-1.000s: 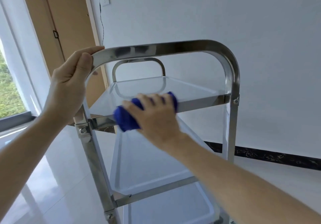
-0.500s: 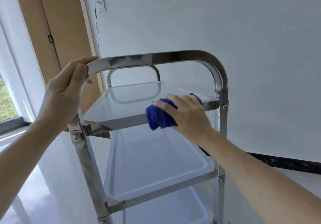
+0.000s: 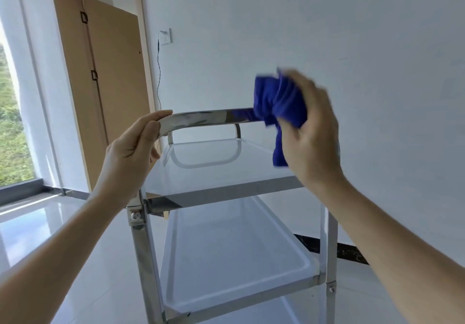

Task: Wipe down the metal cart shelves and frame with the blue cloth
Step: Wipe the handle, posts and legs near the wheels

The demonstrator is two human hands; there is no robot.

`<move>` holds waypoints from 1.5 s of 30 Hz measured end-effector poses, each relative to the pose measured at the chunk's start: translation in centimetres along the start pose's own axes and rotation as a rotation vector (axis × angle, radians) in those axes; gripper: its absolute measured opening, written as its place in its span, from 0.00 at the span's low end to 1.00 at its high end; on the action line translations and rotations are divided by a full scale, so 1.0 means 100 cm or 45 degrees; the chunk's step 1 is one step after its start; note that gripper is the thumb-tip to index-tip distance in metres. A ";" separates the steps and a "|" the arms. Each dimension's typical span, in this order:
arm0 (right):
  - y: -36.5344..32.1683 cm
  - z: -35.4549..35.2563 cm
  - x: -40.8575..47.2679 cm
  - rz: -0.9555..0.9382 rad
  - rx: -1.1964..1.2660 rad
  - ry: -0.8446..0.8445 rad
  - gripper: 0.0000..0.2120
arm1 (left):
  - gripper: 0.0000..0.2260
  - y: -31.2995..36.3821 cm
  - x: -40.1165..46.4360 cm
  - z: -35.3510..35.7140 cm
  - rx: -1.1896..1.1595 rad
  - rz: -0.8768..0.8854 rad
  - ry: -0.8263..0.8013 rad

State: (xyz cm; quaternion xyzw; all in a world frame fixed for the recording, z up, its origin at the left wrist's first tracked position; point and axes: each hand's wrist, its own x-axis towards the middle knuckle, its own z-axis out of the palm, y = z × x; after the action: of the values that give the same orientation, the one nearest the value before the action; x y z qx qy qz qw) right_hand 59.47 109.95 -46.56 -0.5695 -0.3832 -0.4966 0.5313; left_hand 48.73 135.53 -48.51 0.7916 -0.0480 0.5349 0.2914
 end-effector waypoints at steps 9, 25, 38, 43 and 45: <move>-0.020 0.062 0.025 -0.405 -0.825 -0.856 0.34 | 0.14 0.003 -0.002 0.000 -0.009 -0.033 0.023; 0.103 -0.013 0.027 -0.288 -0.843 -0.468 0.29 | 0.13 0.000 -0.003 -0.005 0.018 0.002 0.047; 0.087 0.001 0.036 -0.354 -0.865 -0.550 0.31 | 0.15 -0.008 0.001 0.003 -0.008 0.027 0.078; 0.095 -0.007 0.031 -0.096 -0.584 -0.501 0.31 | 0.19 -0.023 0.004 -0.008 0.027 0.010 0.032; 0.109 -0.021 0.011 0.205 -0.335 -0.389 0.31 | 0.20 -0.029 -0.001 -0.011 0.057 -0.020 0.044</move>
State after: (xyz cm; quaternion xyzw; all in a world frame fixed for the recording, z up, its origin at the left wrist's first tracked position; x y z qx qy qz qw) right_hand 69.88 106.28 -48.04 -0.7314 -0.3445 -0.4061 0.4259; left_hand 48.96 138.46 -49.49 0.7890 -0.0248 0.5470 0.2786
